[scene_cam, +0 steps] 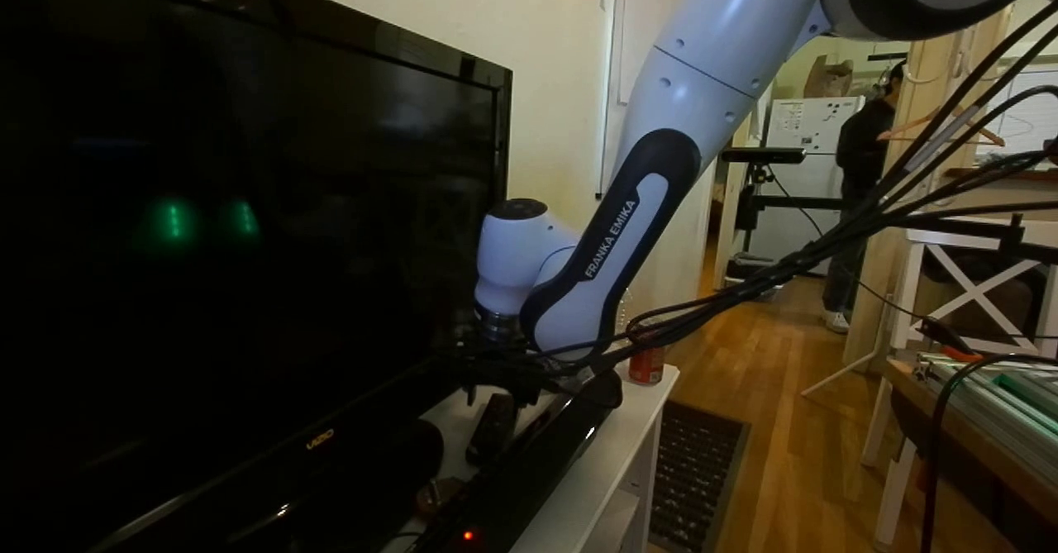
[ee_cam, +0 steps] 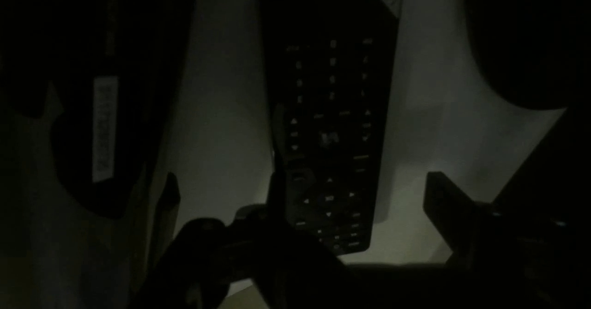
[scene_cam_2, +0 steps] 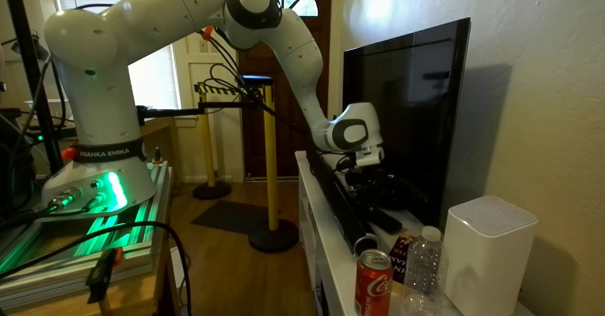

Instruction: Put the remote in front of the speaker

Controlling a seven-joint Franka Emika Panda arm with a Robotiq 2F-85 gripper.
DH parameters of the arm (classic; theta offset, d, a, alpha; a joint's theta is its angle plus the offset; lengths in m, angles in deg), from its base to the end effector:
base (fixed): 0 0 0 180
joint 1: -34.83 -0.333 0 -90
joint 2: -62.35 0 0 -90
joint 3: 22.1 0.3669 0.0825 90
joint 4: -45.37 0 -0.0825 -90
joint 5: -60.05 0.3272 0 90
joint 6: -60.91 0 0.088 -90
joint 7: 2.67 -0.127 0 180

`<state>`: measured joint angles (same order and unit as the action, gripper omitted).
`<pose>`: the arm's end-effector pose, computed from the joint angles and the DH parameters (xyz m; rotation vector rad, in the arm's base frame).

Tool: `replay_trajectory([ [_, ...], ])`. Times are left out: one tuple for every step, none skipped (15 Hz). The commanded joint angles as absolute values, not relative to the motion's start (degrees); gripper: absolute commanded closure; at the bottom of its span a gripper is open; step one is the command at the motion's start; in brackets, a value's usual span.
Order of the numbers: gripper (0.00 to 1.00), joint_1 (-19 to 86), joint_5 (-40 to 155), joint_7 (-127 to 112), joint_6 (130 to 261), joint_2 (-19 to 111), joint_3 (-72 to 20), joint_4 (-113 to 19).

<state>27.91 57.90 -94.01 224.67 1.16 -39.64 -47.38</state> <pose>0.6904 -0.0851 0.0921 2.1519 -2.1366 0.5042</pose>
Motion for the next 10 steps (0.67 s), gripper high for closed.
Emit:
replay_trajectory([
  [0.20,27.84,59.90,-92.20,223.86,-1.38,-40.24,-44.00],
  [0.19,27.95,59.91,-91.88,223.80,-1.72,-40.18,-43.59],
  [0.20,28.03,59.91,-91.50,223.67,-2.04,-40.13,-43.13],
  [0.19,28.06,59.88,-91.14,223.54,-2.28,-40.12,-42.78],
  [0.18,28.00,59.82,-90.78,223.33,-2.62,-40.20,-42.28],
  [0.18,28.03,59.78,-90.29,223.18,-2.83,-40.15,-41.92],
  [0.17,27.96,59.69,-89.88,223.04,-3.05,-40.20,-41.54],
  [0.17,27.96,59.63,-89.39,222.89,-3.17,-40.16,-41.28],
  [0.17,27.91,59.54,-88.86,222.75,-3.30,-40.19,-40.98],
  [0.16,27.83,59.46,-88.30,222.62,-3.35,-40.25,-40.85],
])
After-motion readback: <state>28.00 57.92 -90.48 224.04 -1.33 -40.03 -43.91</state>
